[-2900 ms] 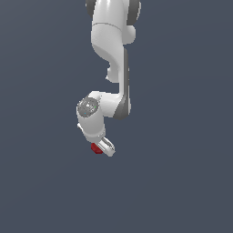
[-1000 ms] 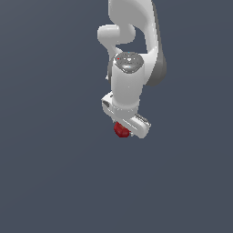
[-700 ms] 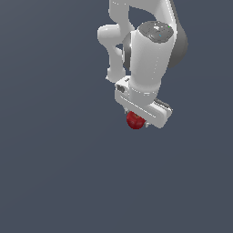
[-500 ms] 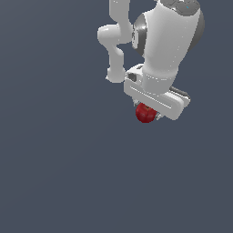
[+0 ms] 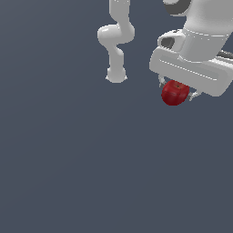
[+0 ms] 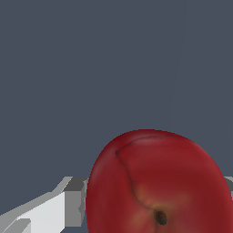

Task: Pick up the object and move it to a goal position.

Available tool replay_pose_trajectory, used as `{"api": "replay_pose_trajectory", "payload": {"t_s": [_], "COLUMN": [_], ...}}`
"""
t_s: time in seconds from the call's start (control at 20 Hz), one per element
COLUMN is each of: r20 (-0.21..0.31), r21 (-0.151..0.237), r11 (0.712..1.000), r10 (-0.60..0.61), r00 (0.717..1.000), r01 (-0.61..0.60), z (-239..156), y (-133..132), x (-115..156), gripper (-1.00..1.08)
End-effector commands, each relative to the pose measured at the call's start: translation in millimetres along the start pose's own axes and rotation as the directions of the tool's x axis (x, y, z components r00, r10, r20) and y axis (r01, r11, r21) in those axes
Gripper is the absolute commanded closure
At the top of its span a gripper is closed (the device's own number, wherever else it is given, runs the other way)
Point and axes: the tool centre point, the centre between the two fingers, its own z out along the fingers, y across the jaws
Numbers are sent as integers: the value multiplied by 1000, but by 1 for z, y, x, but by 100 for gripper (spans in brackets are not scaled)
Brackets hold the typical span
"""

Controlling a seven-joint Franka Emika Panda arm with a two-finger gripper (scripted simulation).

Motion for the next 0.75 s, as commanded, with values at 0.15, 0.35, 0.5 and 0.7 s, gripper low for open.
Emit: {"api": "replay_pose_trajectory", "payload": {"t_s": [0.15, 0.35, 0.5, 0.7], "r20": [0, 0, 1, 1], "r21": [1, 2, 2, 2], "r11": [1000, 1000, 1000, 1000], "r10": [1, 1, 0, 0], "r00": [1000, 1000, 1000, 1000], "r01": [-1, -1, 0, 0], "z": [-30, -41, -45, -47], "y": [-17, -25, -28, -29], "x": [-17, -23, -26, -27], "gripper": [108, 108, 108, 108]}}
